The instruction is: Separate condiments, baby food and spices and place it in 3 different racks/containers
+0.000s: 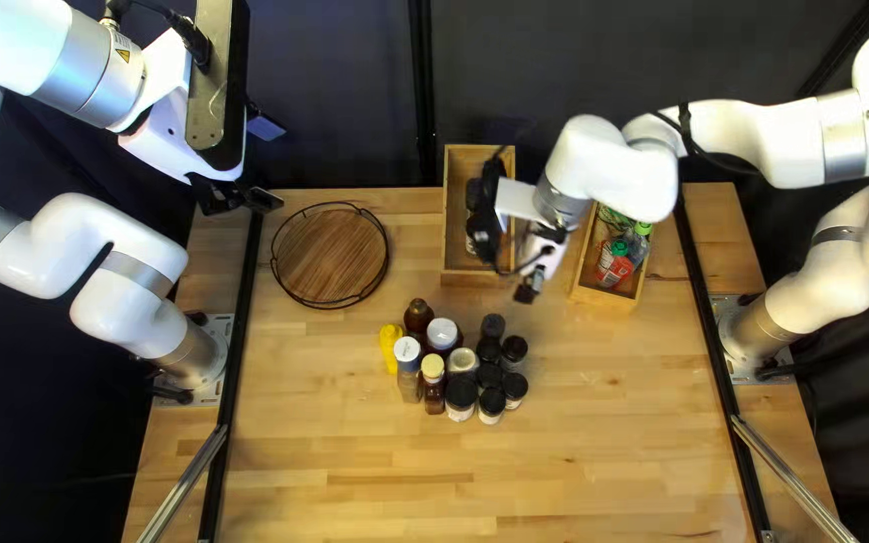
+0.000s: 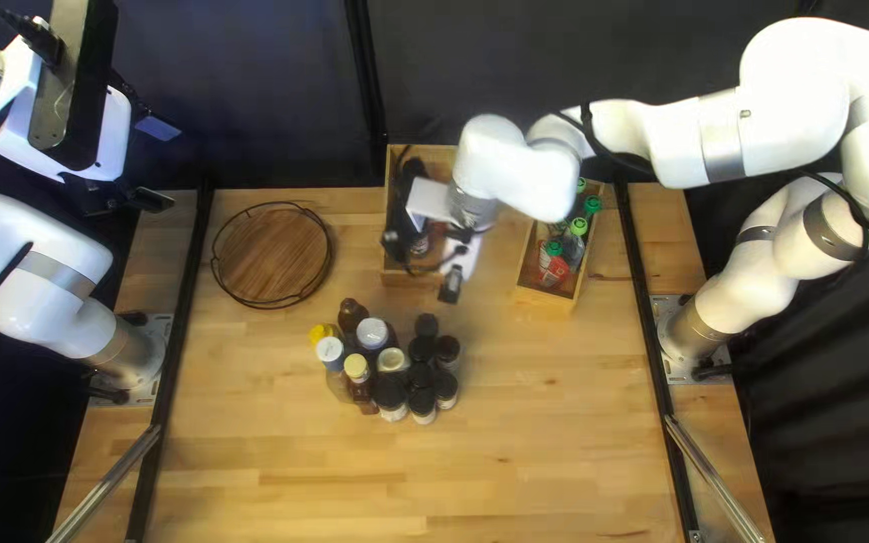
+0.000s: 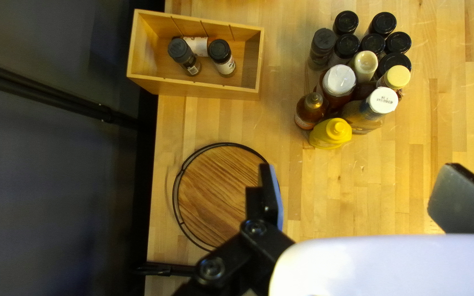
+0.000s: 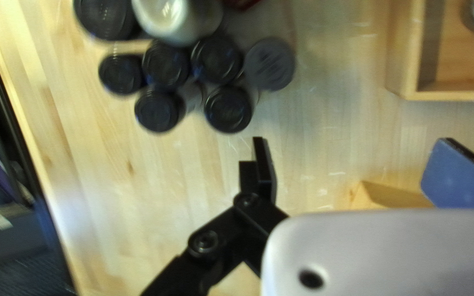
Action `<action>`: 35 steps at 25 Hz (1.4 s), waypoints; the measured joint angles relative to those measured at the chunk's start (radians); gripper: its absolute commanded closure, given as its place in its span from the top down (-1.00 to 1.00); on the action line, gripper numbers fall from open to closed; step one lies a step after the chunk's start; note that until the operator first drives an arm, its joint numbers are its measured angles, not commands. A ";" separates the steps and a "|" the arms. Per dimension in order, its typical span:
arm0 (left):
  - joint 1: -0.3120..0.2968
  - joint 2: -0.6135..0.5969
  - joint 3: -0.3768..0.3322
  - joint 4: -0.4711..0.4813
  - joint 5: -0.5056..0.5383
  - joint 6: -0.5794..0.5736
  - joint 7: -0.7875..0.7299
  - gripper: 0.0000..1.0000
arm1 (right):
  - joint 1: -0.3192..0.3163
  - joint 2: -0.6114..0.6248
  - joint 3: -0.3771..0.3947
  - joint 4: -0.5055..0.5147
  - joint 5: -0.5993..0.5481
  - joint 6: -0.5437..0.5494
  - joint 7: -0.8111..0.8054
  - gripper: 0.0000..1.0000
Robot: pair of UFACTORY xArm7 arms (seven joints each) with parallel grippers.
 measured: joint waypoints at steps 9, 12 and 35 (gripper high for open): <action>0.000 0.000 0.000 0.000 0.000 0.000 0.000 1.00 | 0.059 -0.006 0.089 -0.118 -0.072 -0.163 0.017 1.00; 0.000 0.000 0.000 0.000 0.000 0.000 0.000 1.00 | 0.061 -0.019 0.117 -0.154 -0.115 -0.236 0.098 1.00; 0.000 0.000 0.000 0.000 0.000 0.000 0.000 1.00 | 0.020 -0.212 0.109 -0.212 -0.359 -0.618 0.387 1.00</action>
